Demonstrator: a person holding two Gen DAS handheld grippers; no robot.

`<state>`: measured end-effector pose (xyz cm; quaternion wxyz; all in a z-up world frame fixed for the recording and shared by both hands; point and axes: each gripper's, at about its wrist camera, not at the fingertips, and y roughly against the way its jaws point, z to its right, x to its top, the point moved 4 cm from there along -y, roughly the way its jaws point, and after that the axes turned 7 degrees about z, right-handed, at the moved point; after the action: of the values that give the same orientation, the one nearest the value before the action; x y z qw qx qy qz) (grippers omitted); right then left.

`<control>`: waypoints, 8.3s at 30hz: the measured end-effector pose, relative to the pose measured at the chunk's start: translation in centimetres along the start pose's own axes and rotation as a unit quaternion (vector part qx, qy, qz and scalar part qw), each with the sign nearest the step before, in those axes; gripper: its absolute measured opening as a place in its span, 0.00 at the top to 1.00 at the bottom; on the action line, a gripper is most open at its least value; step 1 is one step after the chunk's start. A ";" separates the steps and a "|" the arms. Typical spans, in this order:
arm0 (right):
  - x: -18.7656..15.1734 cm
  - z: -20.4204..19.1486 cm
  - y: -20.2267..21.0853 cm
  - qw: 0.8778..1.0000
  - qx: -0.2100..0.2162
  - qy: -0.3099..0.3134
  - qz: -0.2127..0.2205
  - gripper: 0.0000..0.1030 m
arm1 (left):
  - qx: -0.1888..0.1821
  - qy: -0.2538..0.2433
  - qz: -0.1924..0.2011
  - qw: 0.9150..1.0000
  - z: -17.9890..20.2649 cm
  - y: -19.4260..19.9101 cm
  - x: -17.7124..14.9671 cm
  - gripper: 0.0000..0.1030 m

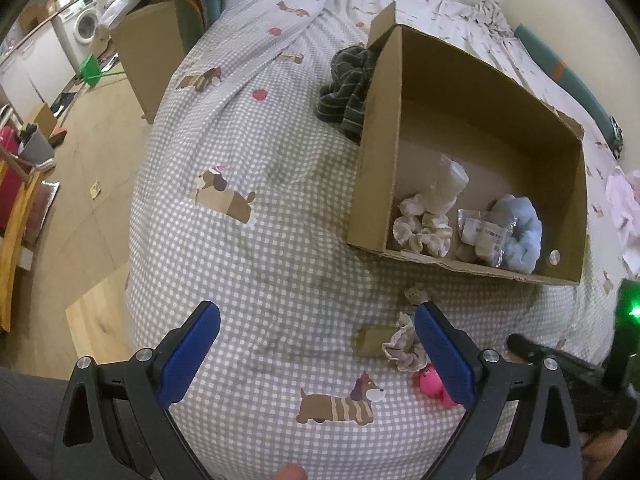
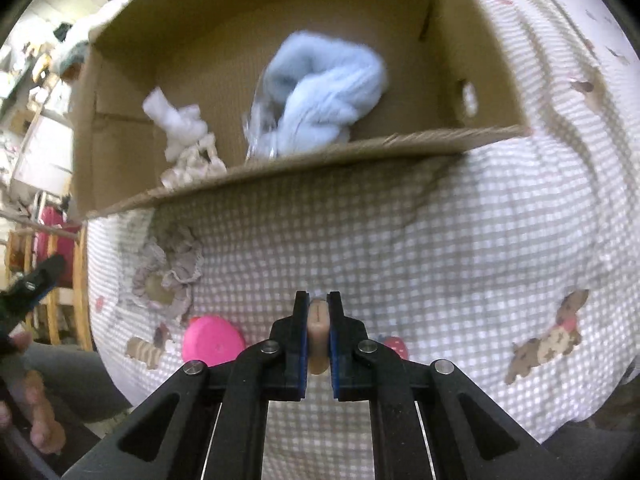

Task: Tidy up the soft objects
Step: 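Grasp the tan cylinder with the right gripper while the left gripper grasps the crumpled scrunchie, then carry the cylinder and scrunchie into the box and open both grippers, then withdraw both grippers from the box toward the pink duck, then lower the right gripper onto the pink rubber duck and close it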

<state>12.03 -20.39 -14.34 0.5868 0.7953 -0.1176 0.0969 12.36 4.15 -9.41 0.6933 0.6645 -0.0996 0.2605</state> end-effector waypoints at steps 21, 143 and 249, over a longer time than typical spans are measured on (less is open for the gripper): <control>0.8 1.4 3.6 0.998 0.046 -0.021 0.041 0.90 | -0.077 -0.070 -0.100 0.989 7.1 -6.8 -2.1 0.80; 9.8 -2.1 3.1 0.990 0.082 0.030 0.107 0.64 | -0.068 -0.146 0.097 0.982 10.4 -2.1 8.2 0.49; -0.4 -0.2 2.3 0.995 0.027 0.096 -0.006 0.61 | -0.088 -0.068 -0.099 0.989 5.8 -6.0 -4.2 0.93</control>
<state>10.98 -20.80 -12.28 0.5746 0.7982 -0.0530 0.1726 12.98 -2.30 -16.10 0.7631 0.6234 -0.1028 0.1356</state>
